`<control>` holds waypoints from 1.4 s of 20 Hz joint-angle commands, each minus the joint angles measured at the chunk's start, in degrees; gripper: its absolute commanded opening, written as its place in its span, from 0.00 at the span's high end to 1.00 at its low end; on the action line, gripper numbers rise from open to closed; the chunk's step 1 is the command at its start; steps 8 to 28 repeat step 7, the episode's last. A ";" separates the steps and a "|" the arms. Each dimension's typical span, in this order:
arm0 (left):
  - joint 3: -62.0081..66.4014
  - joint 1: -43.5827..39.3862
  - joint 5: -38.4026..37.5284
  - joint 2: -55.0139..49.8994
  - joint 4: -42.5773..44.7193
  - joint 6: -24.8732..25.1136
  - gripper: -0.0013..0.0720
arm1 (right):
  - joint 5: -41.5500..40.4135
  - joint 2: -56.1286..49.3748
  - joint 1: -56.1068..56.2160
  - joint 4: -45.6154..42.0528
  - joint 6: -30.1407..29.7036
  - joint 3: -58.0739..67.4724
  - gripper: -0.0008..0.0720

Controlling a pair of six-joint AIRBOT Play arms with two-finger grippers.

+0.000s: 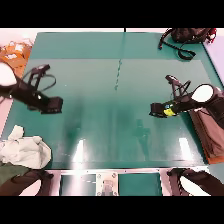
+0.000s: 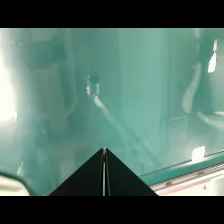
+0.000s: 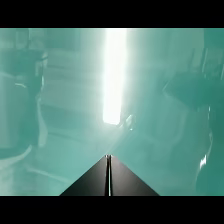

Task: Fold the shirts.

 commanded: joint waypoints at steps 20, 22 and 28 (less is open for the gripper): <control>-6.19 -0.33 4.26 3.72 0.96 -0.92 0.94 | -2.43 0.85 3.76 0.11 -0.31 -1.51 0.97; -6.19 -0.33 4.26 3.72 0.96 -0.92 0.94 | -2.43 0.85 3.76 0.11 -0.31 -1.51 0.97; -6.19 -0.33 4.26 3.72 0.96 -0.92 0.94 | -2.43 0.85 3.76 0.11 -0.31 -1.51 0.97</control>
